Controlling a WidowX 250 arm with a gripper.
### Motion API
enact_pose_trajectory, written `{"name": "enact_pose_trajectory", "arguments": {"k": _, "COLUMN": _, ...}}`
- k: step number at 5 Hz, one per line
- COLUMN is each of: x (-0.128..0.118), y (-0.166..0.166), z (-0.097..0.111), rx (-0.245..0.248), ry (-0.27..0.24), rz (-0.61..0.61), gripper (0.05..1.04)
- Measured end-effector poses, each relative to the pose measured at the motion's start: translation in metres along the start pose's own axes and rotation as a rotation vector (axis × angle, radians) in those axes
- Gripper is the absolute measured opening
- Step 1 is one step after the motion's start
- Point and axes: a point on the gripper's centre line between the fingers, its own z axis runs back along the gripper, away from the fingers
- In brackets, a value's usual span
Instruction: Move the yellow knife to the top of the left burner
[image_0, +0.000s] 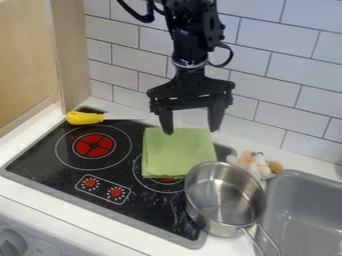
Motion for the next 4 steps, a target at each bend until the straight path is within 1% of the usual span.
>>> {"name": "enact_pose_trajectory", "arguments": {"k": 1, "x": -0.012, "y": 0.008, "z": -0.010, "rx": 0.030, "ry": 0.041, "rz": 0.006, "gripper": 0.999}}
{"name": "enact_pose_trajectory", "arguments": {"k": 2, "x": -0.016, "y": 0.015, "z": -0.007, "rx": 0.031, "ry": 0.016, "rz": 0.112, "gripper": 0.999}}
{"name": "enact_pose_trajectory", "arguments": {"k": 3, "x": 0.013, "y": 0.027, "z": 0.002, "rx": 0.004, "ry": -0.036, "rz": 0.234, "gripper": 0.999}}
{"name": "enact_pose_trajectory", "arguments": {"k": 4, "x": 0.026, "y": 0.033, "z": 0.006, "rx": 0.003, "ry": -0.084, "rz": 0.401, "gripper": 0.999}}
